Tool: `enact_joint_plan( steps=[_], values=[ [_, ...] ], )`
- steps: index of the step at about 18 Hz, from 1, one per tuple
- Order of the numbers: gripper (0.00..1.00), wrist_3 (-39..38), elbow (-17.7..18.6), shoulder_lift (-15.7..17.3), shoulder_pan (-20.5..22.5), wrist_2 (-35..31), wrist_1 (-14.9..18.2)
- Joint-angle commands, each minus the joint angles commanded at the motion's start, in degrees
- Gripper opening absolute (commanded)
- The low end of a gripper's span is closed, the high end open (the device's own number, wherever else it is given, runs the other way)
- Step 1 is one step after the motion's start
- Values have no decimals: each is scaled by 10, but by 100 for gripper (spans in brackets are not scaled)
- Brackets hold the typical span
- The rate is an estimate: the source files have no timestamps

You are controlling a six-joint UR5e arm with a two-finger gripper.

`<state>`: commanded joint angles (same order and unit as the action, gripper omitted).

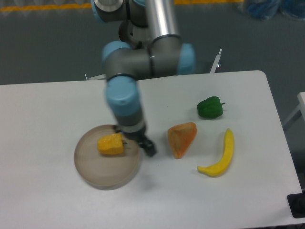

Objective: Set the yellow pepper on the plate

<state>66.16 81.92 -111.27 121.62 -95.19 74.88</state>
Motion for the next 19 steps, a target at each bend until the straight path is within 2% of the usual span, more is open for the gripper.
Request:
enact_joint_plan(
  steps=[3, 4, 7, 9, 13, 19],
  values=[
    [100, 65, -12, -8, 47, 2, 0],
    [100, 101, -13, -13, 76, 12, 0],
    [100, 156, -19, -28, 122, 61, -3],
    [100, 162, -19, -38, 123, 60, -21],
    [100, 171, -11, -31, 137, 59, -24],
    [100, 179, -11, -32, 136, 58, -24]
  ],
)
